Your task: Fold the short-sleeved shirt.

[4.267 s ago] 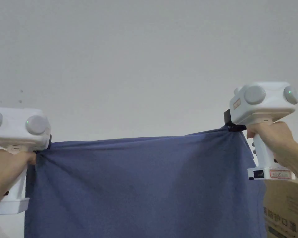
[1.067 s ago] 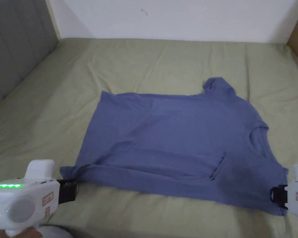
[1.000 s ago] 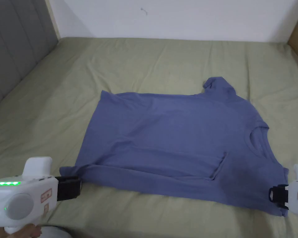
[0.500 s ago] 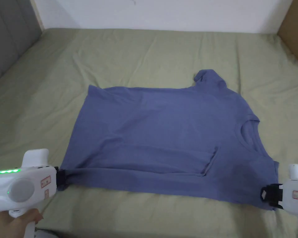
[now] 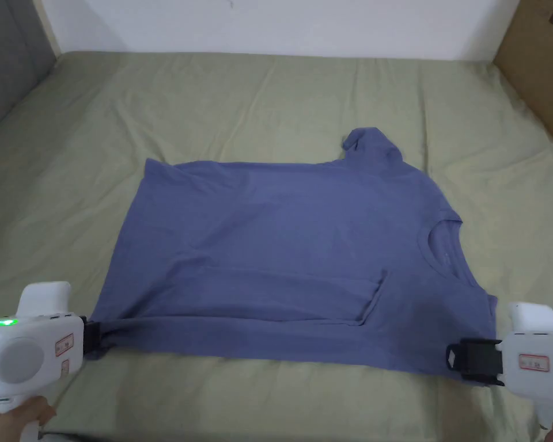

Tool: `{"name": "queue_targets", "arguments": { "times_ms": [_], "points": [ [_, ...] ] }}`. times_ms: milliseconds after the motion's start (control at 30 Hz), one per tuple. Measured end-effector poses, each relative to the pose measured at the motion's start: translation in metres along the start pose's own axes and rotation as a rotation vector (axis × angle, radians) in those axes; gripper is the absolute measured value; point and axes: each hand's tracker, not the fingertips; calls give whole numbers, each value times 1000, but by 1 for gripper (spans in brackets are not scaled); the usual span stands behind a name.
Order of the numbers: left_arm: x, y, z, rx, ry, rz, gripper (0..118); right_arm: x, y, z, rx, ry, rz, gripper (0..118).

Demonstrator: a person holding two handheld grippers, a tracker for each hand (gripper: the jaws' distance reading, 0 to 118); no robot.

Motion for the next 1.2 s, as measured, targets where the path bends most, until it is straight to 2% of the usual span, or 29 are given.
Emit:
{"name": "queue_targets", "arguments": {
  "times_ms": [33,67,100,167,300,600,867,967,1000,1033,1067,1100,1133,1200],
  "points": [
    [-1,0,-1,-3,-1,0,2,-2,-2,-8,-34,-36,31,59],
    [-2,0,-2,-8,-1,1,2,2,-4,-21,-54,-56,44,41],
    [-3,-1,-2,-10,-3,3,2,3,-7,-26,-46,-67,18,3],
    [-4,0,-1,-15,-5,3,2,5,-4,-19,-31,1,-63,3],
    [-5,3,4,-12,-3,-7,2,5,5,-3,1,-4,-36,3],
    [-4,42,15,20,0,-50,2,11,46,20,74,37,-73,3],
    [18,114,-31,11,23,-123,2,18,134,-26,52,20,-85,3],
    [27,130,-63,-28,44,-180,5,23,154,-56,5,9,-137,3],
    [30,132,-71,-55,62,-192,21,24,157,-65,-5,-4,-145,9],
    [30,134,-77,-73,74,-198,43,23,158,-70,-4,-17,-132,24],
    [30,134,-86,-98,72,-199,72,22,159,-74,-17,-59,-102,41],
    [29,133,-88,-100,70,-190,101,21,159,-75,-20,-90,-86,64],
    [28,131,-87,-94,66,-183,106,20,158,-74,-10,-95,-77,68],
    [21,129,-77,-48,61,-150,101,20,155,-65,8,-72,-76,67]
  ]
}}
